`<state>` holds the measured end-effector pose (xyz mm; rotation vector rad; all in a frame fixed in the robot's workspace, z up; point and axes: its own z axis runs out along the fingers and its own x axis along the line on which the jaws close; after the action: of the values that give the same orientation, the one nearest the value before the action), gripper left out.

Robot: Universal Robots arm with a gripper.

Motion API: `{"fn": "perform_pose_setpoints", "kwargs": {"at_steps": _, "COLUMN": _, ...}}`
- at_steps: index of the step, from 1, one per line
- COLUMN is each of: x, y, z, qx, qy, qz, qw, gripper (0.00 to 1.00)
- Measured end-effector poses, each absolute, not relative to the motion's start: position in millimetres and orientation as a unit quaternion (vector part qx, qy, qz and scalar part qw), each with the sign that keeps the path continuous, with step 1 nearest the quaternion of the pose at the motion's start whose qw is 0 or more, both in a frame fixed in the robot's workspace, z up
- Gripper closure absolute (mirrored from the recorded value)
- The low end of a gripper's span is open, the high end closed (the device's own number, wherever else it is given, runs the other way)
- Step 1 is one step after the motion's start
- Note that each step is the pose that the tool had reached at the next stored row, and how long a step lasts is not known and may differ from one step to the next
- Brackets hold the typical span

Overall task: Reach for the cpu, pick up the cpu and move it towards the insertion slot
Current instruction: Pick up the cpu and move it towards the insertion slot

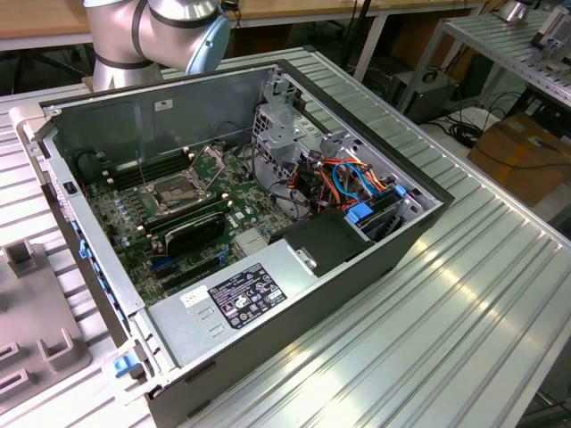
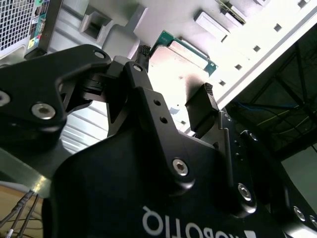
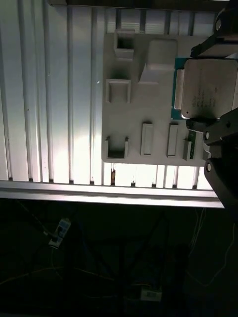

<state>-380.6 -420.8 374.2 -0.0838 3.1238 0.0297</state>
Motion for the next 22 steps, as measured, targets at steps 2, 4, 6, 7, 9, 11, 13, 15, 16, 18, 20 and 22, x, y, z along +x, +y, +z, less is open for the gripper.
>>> {"fn": "perform_pose_setpoints", "kwargs": {"at_steps": 2, "x": -381, "y": -421, "z": 375, "qx": -0.027, "qy": 1.0, "qz": 0.01, "qw": 0.008, "gripper": 0.45}}
{"fn": "perform_pose_setpoints", "kwargs": {"at_steps": 4, "x": -378, "y": -421, "z": 376, "qx": -0.027, "qy": 1.0, "qz": 0.01, "qw": 0.008, "gripper": 0.45}}
{"fn": "perform_pose_setpoints", "kwargs": {"at_steps": 6, "x": -370, "y": -421, "z": 376, "qx": -0.026, "qy": 1.0, "qz": 0.01, "qw": 0.008, "gripper": 0.45}}
{"fn": "perform_pose_setpoints", "kwargs": {"at_steps": 7, "x": -366, "y": -421, "z": 376, "qx": -0.026, "qy": 1.0, "qz": 0.01, "qw": 0.008, "gripper": 0.45}}
{"fn": "perform_pose_setpoints", "kwargs": {"at_steps": 9, "x": -360, "y": -421, "z": 376, "qx": -0.025, "qy": 1.0, "qz": 0.01, "qw": 0.008, "gripper": 0.45}}
{"fn": "perform_pose_setpoints", "kwargs": {"at_steps": 11, "x": -354, "y": -421, "z": 375, "qx": -0.024, "qy": 1.0, "qz": 0.01, "qw": 0.008, "gripper": 0.45}}
{"fn": "perform_pose_setpoints", "kwargs": {"at_steps": 13, "x": -349, "y": -421, "z": 375, "qx": -0.023, "qy": 1.0, "qz": 0.01, "qw": 0.008, "gripper": 0.45}}
{"fn": "perform_pose_setpoints", "kwargs": {"at_steps": 15, "x": -347, "y": -421, "z": 375, "qx": -0.023, "qy": 1.0, "qz": 0.01, "qw": 0.008, "gripper": 0.45}}
{"fn": "perform_pose_setpoints", "kwargs": {"at_steps": 16, "x": -340, "y": -421, "z": 375, "qx": -0.023, "qy": 1.0, "qz": 0.01, "qw": 0.008, "gripper": 0.45}}
{"fn": "perform_pose_setpoints", "kwargs": {"at_steps": 18, "x": -338, "y": -421, "z": 375, "qx": -0.023, "qy": 1.0, "qz": 0.01, "qw": 0.008, "gripper": 0.45}}
{"fn": "perform_pose_setpoints", "kwargs": {"at_steps": 20, "x": -336, "y": -421, "z": 375, "qx": -0.023, "qy": 1.0, "qz": 0.01, "qw": 0.008, "gripper": 0.45}}
{"fn": "perform_pose_setpoints", "kwargs": {"at_steps": 22, "x": -334, "y": -421, "z": 375, "qx": -0.023, "qy": 1.0, "qz": 0.01, "qw": 0.008, "gripper": 0.45}}
